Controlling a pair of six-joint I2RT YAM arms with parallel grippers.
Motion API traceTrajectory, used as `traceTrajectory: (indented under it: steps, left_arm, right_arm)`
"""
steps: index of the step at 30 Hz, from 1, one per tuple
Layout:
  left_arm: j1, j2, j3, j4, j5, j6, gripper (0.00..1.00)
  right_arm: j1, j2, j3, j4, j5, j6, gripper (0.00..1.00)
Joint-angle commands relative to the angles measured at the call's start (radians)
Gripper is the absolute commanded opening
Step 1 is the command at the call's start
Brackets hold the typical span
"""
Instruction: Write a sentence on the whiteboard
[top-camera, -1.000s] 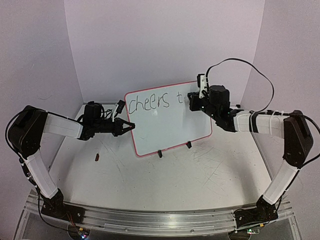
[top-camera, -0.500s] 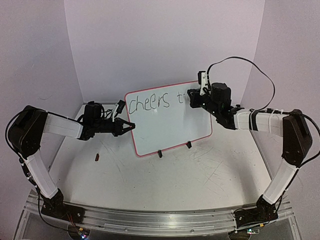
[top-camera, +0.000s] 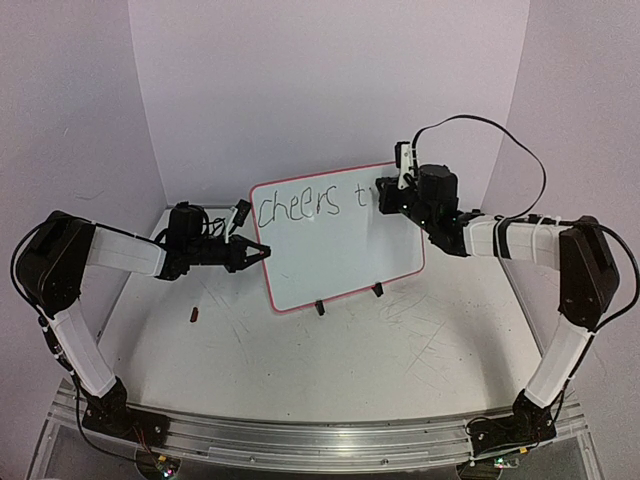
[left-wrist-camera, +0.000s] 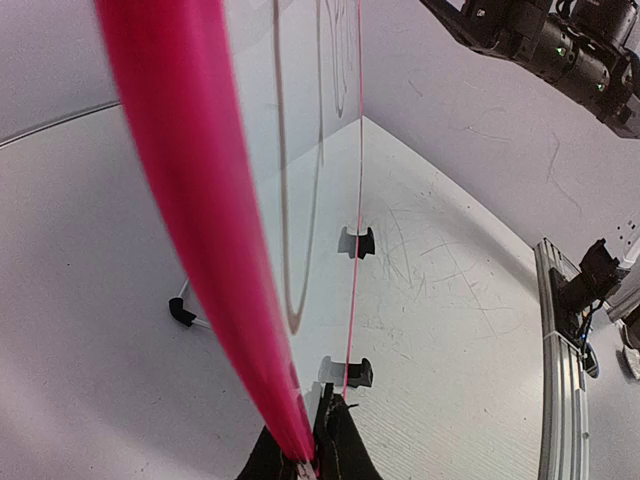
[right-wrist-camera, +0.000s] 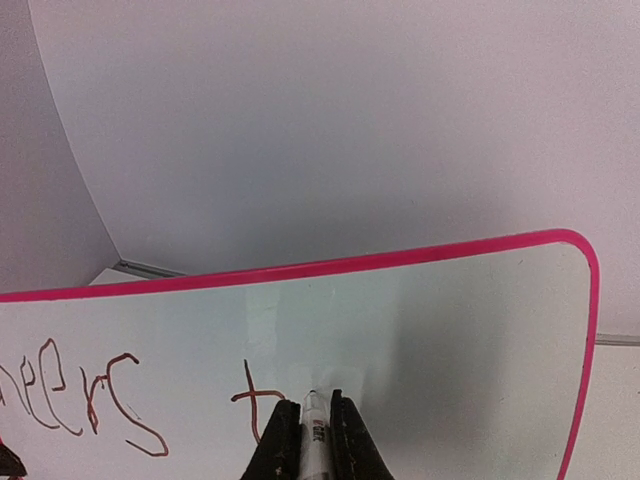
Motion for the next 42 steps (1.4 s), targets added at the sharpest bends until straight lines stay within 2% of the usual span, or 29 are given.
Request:
traceTrajectory:
  steps: [1,24,42]
  left_arm:
    - [0.012,-0.010,0.034,-0.009,-0.134,0.098,0.00]
    - [0.013,-0.017,0.029,-0.011,-0.137,0.100,0.00]
    - [0.012,-0.017,0.030,-0.012,-0.128,0.101,0.00]
  right_arm:
    - [-0.005,0.023,0.058,0.005,0.005,-0.017,0.00]
    - [-0.005,-0.006,-0.031,-0.018,-0.005,0.013,0.00]
    - [-0.005,-0.034,-0.037,0.018,0.133,-0.006,0.00]
